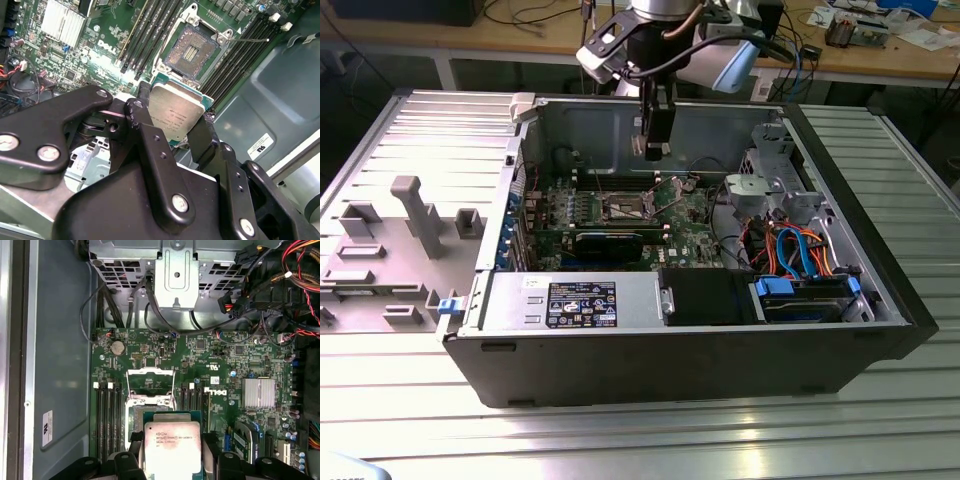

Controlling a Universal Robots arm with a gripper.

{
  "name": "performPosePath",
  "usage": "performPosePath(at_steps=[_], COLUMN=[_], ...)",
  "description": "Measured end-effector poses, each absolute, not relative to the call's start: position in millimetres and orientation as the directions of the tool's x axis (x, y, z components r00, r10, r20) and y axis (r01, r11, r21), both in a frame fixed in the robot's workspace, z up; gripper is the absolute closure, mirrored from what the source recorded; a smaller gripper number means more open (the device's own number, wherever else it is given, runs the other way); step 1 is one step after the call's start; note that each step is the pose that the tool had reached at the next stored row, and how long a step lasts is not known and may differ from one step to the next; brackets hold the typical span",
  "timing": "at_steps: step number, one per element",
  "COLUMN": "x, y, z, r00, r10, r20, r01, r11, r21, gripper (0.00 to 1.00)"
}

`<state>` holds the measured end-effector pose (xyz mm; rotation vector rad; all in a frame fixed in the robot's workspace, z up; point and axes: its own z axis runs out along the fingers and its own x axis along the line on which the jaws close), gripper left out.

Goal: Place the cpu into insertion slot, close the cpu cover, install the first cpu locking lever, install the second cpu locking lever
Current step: 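Place the cpu into insertion slot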

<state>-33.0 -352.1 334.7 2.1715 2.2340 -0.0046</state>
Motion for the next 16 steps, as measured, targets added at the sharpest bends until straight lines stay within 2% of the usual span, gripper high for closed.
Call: performPosePath(at_steps=[2,16], x=[-38.8,-39.0], y=[-352.1,-352.1], z=[324.2,320.0], r00=[-0.028,-0.028], r10=[0.999,0.999], r20=[-0.022,-0.023], r01=[0.999,0.999], r11=[0.029,0.029], r21=[0.016,0.016], gripper=[0.45,0.45])
